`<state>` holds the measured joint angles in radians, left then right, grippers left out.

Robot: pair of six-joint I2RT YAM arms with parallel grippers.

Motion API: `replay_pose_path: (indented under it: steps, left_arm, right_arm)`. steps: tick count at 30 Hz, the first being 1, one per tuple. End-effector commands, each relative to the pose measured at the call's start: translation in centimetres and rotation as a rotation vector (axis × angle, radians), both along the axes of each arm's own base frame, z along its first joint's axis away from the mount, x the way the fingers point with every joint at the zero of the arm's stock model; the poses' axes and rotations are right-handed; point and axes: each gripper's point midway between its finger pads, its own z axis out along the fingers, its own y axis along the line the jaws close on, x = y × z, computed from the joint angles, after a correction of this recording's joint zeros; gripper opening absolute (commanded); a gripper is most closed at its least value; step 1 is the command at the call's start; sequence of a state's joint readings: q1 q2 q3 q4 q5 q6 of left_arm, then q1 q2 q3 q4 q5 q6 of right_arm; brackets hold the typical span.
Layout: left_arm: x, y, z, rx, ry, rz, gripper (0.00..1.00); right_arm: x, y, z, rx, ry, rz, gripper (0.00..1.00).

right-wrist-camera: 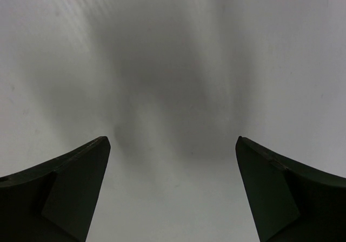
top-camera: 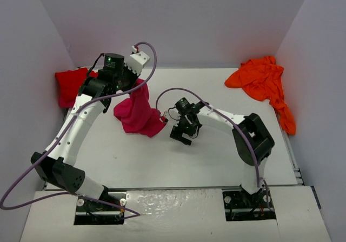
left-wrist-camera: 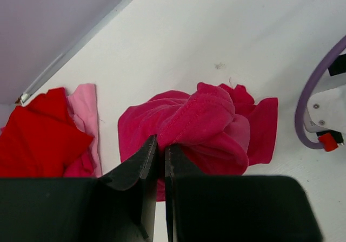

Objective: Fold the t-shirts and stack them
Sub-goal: Flatten out the tshirt

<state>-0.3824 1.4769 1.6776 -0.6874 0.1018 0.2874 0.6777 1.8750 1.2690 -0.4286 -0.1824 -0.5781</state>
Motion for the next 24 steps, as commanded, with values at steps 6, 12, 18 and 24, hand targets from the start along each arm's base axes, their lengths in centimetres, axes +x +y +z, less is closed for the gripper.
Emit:
replay_pose_path:
  steps: [6, 12, 18, 24]
  left_arm:
    - [-0.4, 3.9, 4.8, -0.013, -0.141, 0.095, 0.0]
    - [-1.2, 5.9, 2.3, 0.057, -0.106, 0.153, 0.0]
    - [-1.1, 7.7, 1.0, 0.081, -0.091, 0.216, 0.0]
    - [-1.1, 8.4, 0.7, 0.076, -0.09, 0.238, 0.0]
  right_arm:
    - [10.0, 4.4, 3.7, 0.061, -0.236, -0.069, 0.98]
    - [10.9, 8.5, 4.3, 0.206, -0.184, -0.014, 0.93]
    - [8.5, 11.5, 4.8, 0.334, -0.065, 0.091, 0.87]
    - [5.6, 13.4, 3.0, 0.382, 0.097, 0.165, 0.79]
